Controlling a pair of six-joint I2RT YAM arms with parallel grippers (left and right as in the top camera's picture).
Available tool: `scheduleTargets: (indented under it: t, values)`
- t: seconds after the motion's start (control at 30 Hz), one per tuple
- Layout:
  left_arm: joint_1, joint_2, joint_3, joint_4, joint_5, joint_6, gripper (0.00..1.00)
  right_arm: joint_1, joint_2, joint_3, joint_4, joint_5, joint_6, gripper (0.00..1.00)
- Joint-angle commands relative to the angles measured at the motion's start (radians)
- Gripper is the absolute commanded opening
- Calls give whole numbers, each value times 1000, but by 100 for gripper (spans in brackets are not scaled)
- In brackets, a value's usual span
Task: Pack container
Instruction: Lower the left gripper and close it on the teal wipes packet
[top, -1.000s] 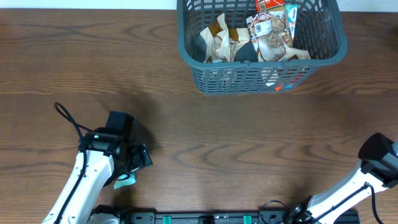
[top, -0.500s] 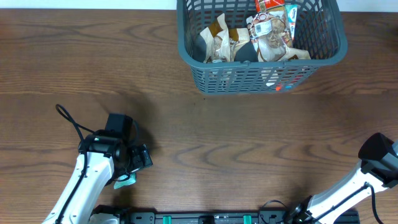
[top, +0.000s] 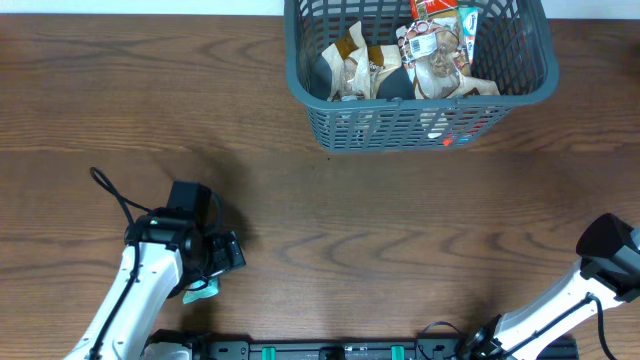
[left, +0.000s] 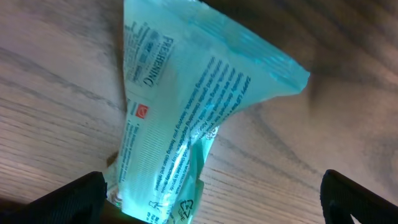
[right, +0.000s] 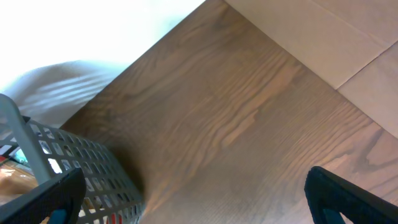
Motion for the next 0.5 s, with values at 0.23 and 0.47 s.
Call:
scheduleTargets:
  t: [0.23,0.47]
  values:
    - [5,71,13,-1,17,20,99,-3,-15,7,-1,-4,7,99]
    - [5,101,21,-1,17,24,99,-3,-15,7,-1,-4,7,99]
